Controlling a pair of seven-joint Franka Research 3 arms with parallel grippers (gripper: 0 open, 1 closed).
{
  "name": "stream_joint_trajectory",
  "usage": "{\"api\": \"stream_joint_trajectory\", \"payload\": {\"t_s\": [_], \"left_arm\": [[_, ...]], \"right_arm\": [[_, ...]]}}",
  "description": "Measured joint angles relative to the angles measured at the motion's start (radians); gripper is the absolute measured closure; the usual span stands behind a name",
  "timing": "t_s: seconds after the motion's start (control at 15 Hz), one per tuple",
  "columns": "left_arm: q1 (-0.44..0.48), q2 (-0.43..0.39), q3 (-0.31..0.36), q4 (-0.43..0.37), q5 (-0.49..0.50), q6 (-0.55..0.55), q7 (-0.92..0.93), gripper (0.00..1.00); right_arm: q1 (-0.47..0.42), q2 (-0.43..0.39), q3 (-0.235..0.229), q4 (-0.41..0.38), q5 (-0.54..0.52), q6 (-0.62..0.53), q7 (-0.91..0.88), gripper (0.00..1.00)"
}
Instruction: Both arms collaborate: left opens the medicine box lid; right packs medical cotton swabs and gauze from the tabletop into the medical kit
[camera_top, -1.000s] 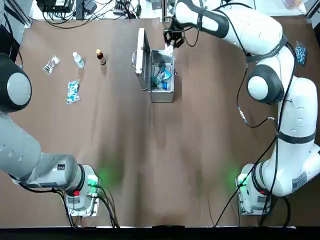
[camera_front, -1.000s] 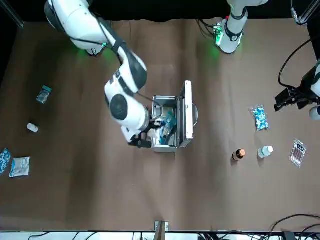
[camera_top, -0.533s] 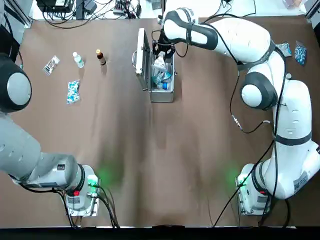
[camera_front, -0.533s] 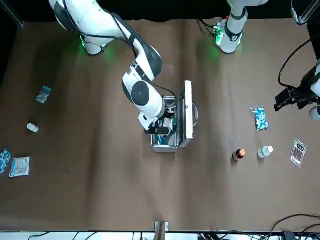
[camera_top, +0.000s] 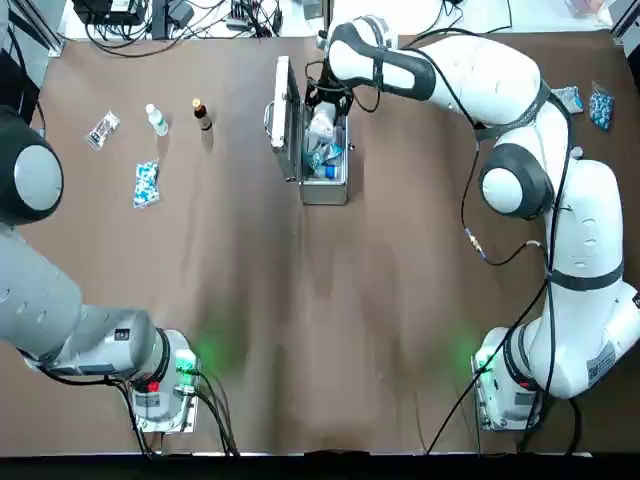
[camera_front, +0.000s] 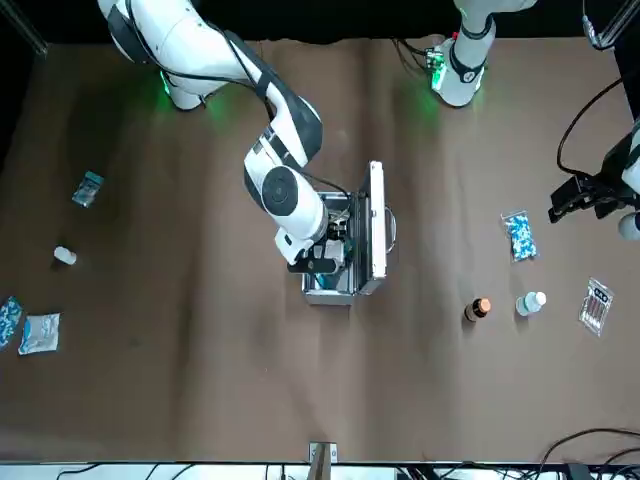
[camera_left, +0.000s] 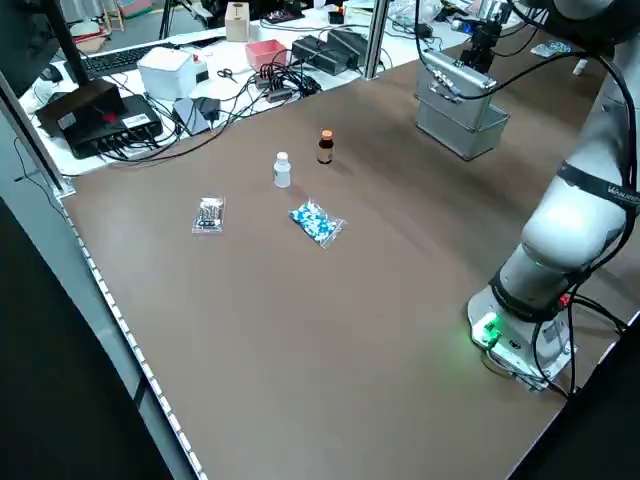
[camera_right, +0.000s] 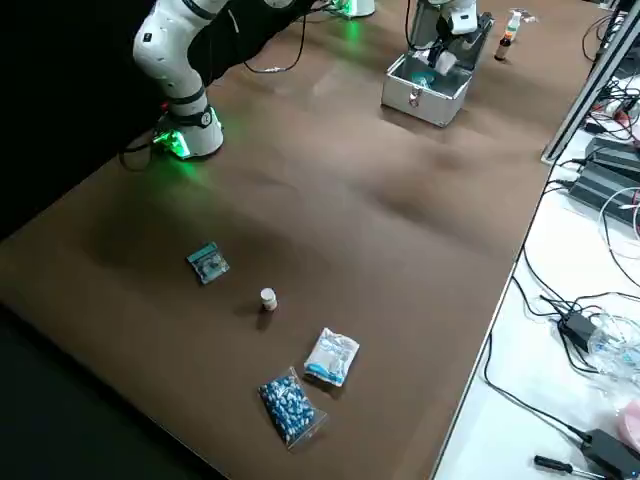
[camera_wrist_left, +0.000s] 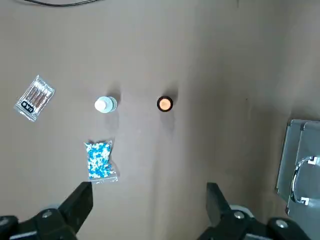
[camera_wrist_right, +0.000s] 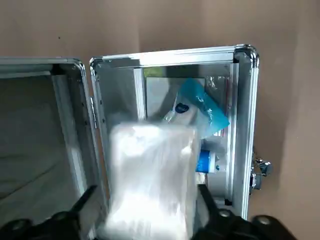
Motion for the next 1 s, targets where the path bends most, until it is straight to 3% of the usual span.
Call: {"api": "stream_joint_trajectory", "payload": {"t_s": [0.13, 0.47, 0.8, 1.0], "left_arm": [[0.000, 0.000, 0.000, 0.000, 0.000, 0.000, 0.000, 0.00], [0.000, 0.000, 0.000, 0.000, 0.000, 0.000, 0.000, 0.00], [0.000, 0.000, 0.001, 0.000, 0.000, 0.000, 0.000, 0.00], [0.001, 0.000, 0.001, 0.000, 0.000, 0.000, 0.000, 0.00]], "right_arm": [[0.000, 0.000, 0.000, 0.000, -0.004, 0.000, 0.000, 0.00], [-0.027, -0.006, -0.012, 0.006, -0.008, -0.013, -0.001, 0.00], [-0.195, -0.061, -0.019, 0.030, -0.026, -0.191, -0.140, 0.01], [-0.307, -0.138, -0.020, 0.040, -0.027, -0.319, -0.271, 0.00]]}}
